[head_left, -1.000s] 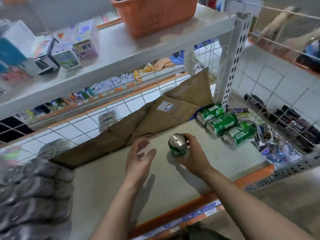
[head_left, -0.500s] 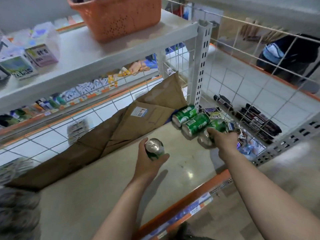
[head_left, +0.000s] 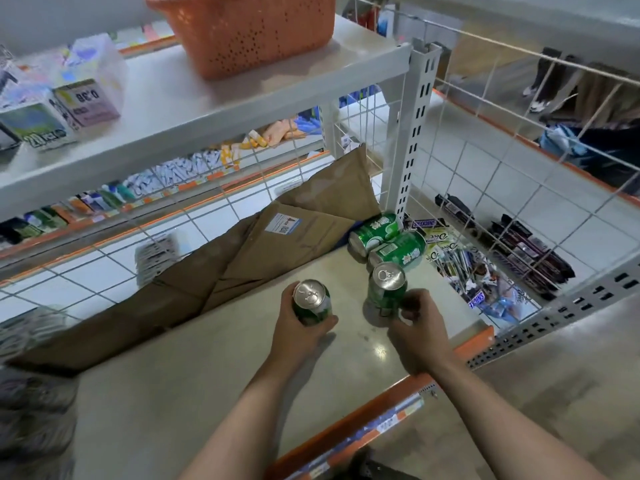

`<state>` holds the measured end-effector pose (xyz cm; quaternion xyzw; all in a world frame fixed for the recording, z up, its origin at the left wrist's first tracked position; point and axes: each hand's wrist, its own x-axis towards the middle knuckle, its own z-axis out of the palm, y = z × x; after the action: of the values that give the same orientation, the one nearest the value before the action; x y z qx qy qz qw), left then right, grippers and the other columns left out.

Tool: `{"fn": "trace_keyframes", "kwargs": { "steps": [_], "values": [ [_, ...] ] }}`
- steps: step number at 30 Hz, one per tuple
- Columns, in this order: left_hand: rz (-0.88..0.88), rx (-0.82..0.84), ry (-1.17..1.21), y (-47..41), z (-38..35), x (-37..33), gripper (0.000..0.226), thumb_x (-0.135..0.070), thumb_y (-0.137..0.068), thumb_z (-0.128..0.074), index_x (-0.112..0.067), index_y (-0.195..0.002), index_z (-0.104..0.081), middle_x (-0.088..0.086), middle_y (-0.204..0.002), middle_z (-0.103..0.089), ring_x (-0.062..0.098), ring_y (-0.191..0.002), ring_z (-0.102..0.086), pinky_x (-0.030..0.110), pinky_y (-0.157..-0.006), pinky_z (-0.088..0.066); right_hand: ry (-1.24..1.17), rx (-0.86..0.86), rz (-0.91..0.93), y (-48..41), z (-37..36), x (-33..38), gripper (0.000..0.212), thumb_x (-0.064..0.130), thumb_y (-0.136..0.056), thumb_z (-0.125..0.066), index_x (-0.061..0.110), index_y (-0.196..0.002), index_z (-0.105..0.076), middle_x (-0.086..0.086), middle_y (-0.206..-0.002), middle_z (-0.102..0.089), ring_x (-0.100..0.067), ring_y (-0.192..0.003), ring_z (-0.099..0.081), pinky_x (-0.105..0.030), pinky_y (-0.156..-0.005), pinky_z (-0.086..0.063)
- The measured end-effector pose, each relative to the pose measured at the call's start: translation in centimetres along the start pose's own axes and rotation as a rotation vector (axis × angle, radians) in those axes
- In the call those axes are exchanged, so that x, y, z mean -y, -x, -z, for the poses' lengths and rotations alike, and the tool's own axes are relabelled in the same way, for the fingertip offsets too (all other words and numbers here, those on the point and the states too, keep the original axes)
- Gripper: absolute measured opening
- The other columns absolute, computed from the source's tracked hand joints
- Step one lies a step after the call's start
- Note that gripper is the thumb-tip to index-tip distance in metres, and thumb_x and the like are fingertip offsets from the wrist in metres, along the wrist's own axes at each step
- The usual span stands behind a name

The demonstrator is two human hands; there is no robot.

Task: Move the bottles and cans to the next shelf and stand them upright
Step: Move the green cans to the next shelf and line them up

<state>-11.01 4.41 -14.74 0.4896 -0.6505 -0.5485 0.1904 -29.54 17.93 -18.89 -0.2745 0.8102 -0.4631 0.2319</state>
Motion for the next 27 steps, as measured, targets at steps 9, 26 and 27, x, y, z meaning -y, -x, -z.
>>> {"fn": "trace_keyframes", "kwargs": {
  "steps": [9,26,27],
  "values": [
    [0.018,-0.066,0.105,1.7,0.4,-0.8,0.05,0.006,-0.076,-0.085,-0.015,-0.113,-0.059,0.003,-0.098,-0.068,0.006,-0.077,-0.064,0.008,-0.057,-0.049,-0.147,-0.035,-0.002,-1.7,-1.7,2.8,0.065,0.01,-0.068,-0.093,0.021,-0.119,-0.054,-0.005,-0.113,-0.068,-0.023,-0.103,-0.065,-0.038,-0.085,-0.054],
    [-0.359,-0.311,0.176,22.6,24.0,3.1,0.053,-0.01,-0.064,-0.085,-0.025,-0.106,-0.058,-0.012,-0.09,-0.069,0.01,-0.082,-0.065,0.035,-0.078,-0.057,-0.305,0.25,0.237,25.2,-15.7,18.9,0.063,-0.012,-0.064,-0.087,0.023,-0.097,-0.048,0.004,-0.083,-0.063,0.008,-0.067,-0.06,-0.009,-0.062,-0.047],
    [-0.375,-0.321,0.192,24.6,26.2,4.1,0.052,-0.009,-0.065,-0.085,-0.023,-0.107,-0.058,-0.007,-0.091,-0.069,0.013,-0.083,-0.066,0.041,-0.078,-0.057,-0.308,0.268,0.246,27.9,-17.3,19.7,0.064,-0.009,-0.063,-0.09,0.029,-0.096,-0.049,0.007,-0.082,-0.064,0.007,-0.068,-0.062,-0.014,-0.064,-0.05]
  ]
}}
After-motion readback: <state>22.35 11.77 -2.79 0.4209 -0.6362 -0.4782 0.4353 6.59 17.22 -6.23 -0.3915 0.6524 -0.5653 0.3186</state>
